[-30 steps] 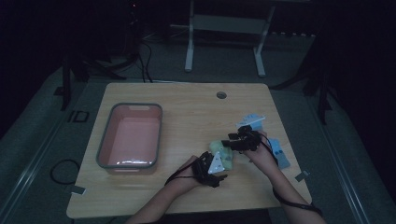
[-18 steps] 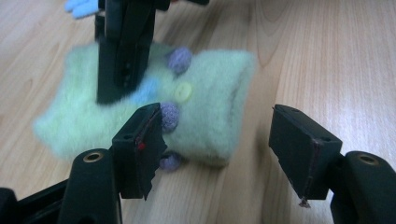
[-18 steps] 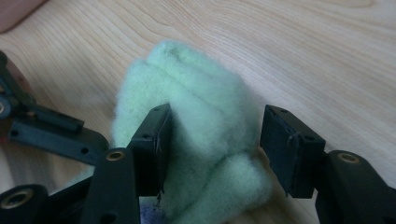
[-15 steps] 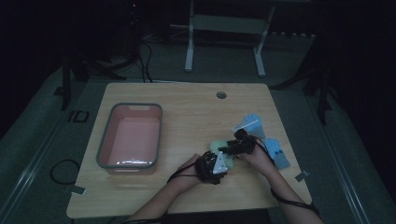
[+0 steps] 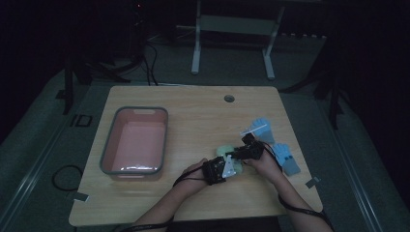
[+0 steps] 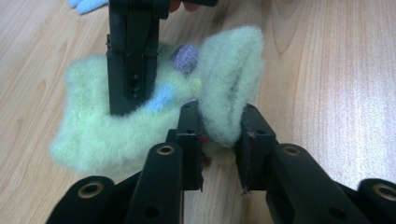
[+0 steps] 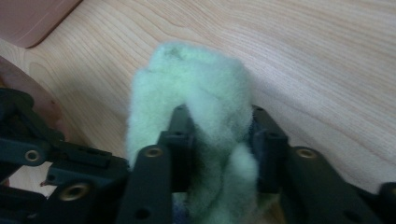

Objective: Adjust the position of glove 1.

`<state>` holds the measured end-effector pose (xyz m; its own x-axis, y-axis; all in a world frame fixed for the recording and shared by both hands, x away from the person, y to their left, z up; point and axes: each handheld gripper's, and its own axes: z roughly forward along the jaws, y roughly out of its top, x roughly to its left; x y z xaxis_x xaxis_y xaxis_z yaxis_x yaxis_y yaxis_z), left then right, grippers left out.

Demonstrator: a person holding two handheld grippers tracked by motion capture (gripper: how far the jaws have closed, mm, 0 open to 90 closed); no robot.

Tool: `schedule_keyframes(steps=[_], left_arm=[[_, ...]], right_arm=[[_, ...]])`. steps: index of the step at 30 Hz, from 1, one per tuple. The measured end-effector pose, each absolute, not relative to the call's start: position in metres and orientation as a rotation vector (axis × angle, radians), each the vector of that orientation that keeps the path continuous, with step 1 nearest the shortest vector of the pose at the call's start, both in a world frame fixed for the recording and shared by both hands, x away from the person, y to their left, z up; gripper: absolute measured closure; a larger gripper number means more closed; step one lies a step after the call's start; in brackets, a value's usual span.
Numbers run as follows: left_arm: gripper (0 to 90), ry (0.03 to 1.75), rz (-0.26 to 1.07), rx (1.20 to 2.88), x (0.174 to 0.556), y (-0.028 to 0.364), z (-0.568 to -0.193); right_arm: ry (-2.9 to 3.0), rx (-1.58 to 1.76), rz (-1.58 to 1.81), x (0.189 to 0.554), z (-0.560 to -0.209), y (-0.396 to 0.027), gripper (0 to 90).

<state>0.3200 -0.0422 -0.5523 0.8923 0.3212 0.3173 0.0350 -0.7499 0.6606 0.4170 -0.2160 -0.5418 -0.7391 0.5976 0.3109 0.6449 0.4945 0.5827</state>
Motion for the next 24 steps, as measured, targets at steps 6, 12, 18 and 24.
schedule_keyframes(steps=[6, 12, 18, 24], left_arm=[[79.1, 0.252, 0.539, 2.387, 0.32, -0.041, -0.546], [79.5, 0.238, 0.571, 2.391, 0.32, -0.034, -0.528], [79.4, 0.231, 0.61, 2.382, 0.318, -0.025, -0.51], [79.4, 0.235, 0.634, 2.377, 0.317, -0.012, -0.493]], right_arm=[[-2.674, -1.108, -1.096, 0.414, -0.535, -0.214, 72.2], [-2.649, -1.115, -1.156, 0.412, -0.524, -0.213, 72.8], [-2.657, -1.103, -1.202, 0.411, -0.504, -0.206, 72.9], [-2.658, -1.08, -1.248, 0.41, -0.488, -0.195, 72.8]])
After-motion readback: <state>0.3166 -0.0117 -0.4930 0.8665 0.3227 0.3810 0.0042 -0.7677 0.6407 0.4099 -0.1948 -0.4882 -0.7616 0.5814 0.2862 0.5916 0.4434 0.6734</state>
